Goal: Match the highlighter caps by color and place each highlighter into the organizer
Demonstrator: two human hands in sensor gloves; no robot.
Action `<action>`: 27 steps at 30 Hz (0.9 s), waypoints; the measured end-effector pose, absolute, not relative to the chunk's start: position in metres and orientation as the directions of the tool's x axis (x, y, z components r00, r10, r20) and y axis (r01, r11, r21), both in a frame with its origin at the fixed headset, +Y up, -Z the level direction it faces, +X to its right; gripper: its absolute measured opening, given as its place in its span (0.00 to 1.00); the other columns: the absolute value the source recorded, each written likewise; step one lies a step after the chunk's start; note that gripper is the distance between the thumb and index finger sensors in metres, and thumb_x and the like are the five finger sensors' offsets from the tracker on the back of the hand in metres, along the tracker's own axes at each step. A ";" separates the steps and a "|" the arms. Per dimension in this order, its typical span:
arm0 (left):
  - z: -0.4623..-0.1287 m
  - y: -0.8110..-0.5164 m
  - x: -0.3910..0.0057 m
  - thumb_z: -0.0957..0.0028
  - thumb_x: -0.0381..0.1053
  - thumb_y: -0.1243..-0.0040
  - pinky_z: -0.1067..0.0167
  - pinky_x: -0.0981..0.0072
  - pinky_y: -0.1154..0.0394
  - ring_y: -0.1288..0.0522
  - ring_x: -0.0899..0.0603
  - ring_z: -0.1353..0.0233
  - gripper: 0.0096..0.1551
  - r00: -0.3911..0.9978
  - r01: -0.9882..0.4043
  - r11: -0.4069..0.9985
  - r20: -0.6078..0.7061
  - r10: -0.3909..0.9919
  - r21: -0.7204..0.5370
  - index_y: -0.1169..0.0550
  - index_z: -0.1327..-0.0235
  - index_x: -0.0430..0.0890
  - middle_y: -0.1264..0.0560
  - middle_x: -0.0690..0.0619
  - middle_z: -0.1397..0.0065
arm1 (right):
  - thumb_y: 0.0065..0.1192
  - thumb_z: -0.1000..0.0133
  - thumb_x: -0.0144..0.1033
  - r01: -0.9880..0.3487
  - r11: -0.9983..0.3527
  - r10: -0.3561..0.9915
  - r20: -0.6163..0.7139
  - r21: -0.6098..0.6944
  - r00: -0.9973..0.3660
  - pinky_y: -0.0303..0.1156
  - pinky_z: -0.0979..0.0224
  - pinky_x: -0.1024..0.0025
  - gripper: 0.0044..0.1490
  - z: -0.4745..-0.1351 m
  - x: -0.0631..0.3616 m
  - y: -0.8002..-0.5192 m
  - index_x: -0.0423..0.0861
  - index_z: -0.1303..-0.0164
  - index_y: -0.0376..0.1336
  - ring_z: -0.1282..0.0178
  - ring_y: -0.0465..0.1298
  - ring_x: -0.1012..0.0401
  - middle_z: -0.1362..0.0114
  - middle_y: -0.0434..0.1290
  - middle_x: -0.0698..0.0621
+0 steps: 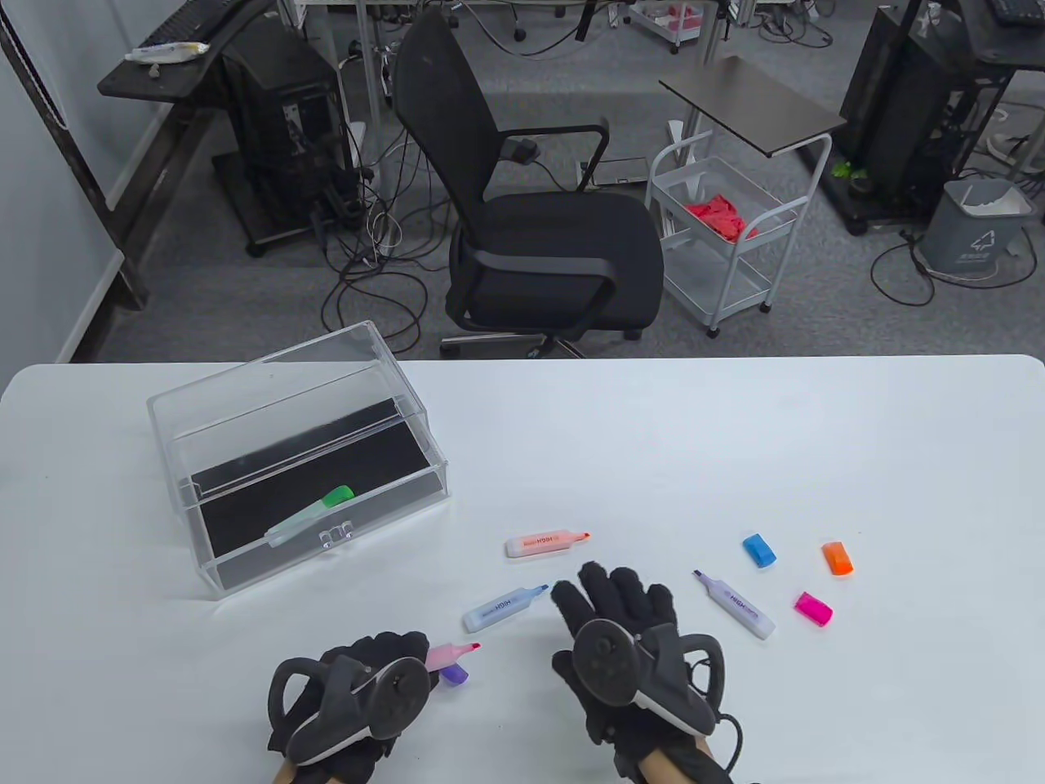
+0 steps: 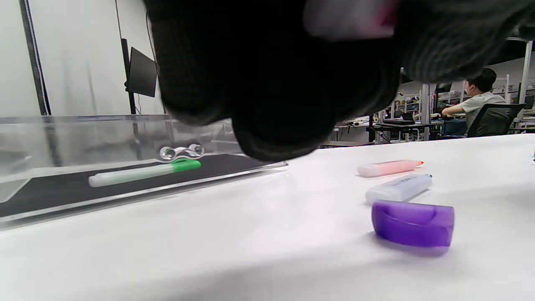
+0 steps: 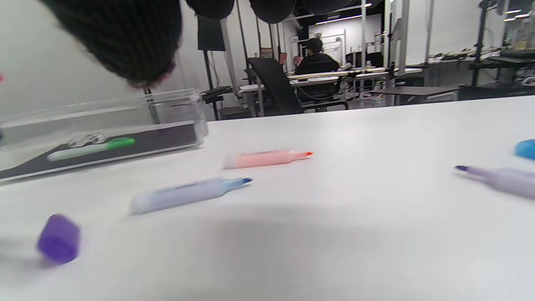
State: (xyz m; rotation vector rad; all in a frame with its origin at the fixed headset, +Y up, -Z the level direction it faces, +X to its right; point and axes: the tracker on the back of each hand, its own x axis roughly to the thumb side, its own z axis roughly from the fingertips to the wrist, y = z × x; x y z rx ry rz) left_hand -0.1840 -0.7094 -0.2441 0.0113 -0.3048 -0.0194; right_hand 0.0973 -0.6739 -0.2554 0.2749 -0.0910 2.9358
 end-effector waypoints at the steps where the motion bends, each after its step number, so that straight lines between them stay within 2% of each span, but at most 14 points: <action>1: -0.244 -0.709 -0.186 0.53 0.68 0.45 0.54 0.60 0.15 0.11 0.53 0.60 0.31 0.956 0.011 1.000 0.294 -0.014 0.013 0.24 0.39 0.56 0.18 0.64 0.53 | 0.72 0.53 0.47 -0.175 -0.983 0.163 0.172 -0.056 -0.972 0.43 0.22 0.30 0.47 -0.256 0.103 -0.671 0.57 0.25 0.52 0.15 0.50 0.42 0.14 0.50 0.46; 5: -0.247 -0.709 -0.190 0.53 0.68 0.45 0.54 0.60 0.15 0.11 0.53 0.60 0.31 0.961 0.011 1.000 0.276 -0.013 0.009 0.25 0.39 0.56 0.18 0.65 0.54 | 0.71 0.53 0.49 -0.055 -0.994 0.049 0.063 -0.095 -0.997 0.43 0.22 0.30 0.48 -0.267 0.145 -0.656 0.58 0.24 0.51 0.15 0.50 0.42 0.14 0.49 0.47; 10: -0.247 -0.710 -0.195 0.52 0.68 0.46 0.53 0.60 0.15 0.11 0.53 0.60 0.35 0.967 -0.002 1.000 0.255 0.002 -0.002 0.31 0.30 0.59 0.18 0.64 0.55 | 0.71 0.53 0.49 -0.056 -0.996 0.062 -0.086 -0.064 -0.994 0.42 0.22 0.31 0.51 -0.284 0.202 -0.658 0.58 0.23 0.47 0.15 0.48 0.42 0.13 0.45 0.47; 15: -0.246 -0.706 -0.206 0.51 0.68 0.47 0.53 0.59 0.15 0.11 0.52 0.59 0.35 0.975 -0.035 0.999 0.221 0.029 0.024 0.32 0.29 0.60 0.18 0.65 0.54 | 0.71 0.53 0.47 -0.077 -0.997 0.068 -0.252 0.028 -0.965 0.41 0.21 0.31 0.50 -0.303 0.260 -0.683 0.58 0.24 0.47 0.14 0.48 0.43 0.13 0.45 0.47; 19: -0.246 -0.707 -0.215 0.52 0.68 0.46 0.52 0.59 0.15 0.11 0.52 0.58 0.35 0.981 -0.041 0.999 0.188 0.038 0.014 0.31 0.29 0.60 0.18 0.65 0.54 | 0.71 0.53 0.47 -0.102 -0.986 0.048 -0.360 0.132 -0.932 0.41 0.21 0.31 0.49 -0.316 0.297 -0.715 0.58 0.24 0.49 0.15 0.49 0.43 0.14 0.47 0.47; 27: -0.247 -0.708 -0.227 0.51 0.68 0.46 0.52 0.59 0.15 0.11 0.52 0.58 0.35 0.987 -0.064 0.998 0.147 0.062 0.003 0.31 0.30 0.60 0.18 0.65 0.53 | 0.72 0.53 0.46 -0.149 -0.957 0.015 -0.472 0.249 -0.881 0.42 0.21 0.31 0.48 -0.328 0.328 -0.759 0.55 0.25 0.51 0.16 0.54 0.44 0.16 0.54 0.46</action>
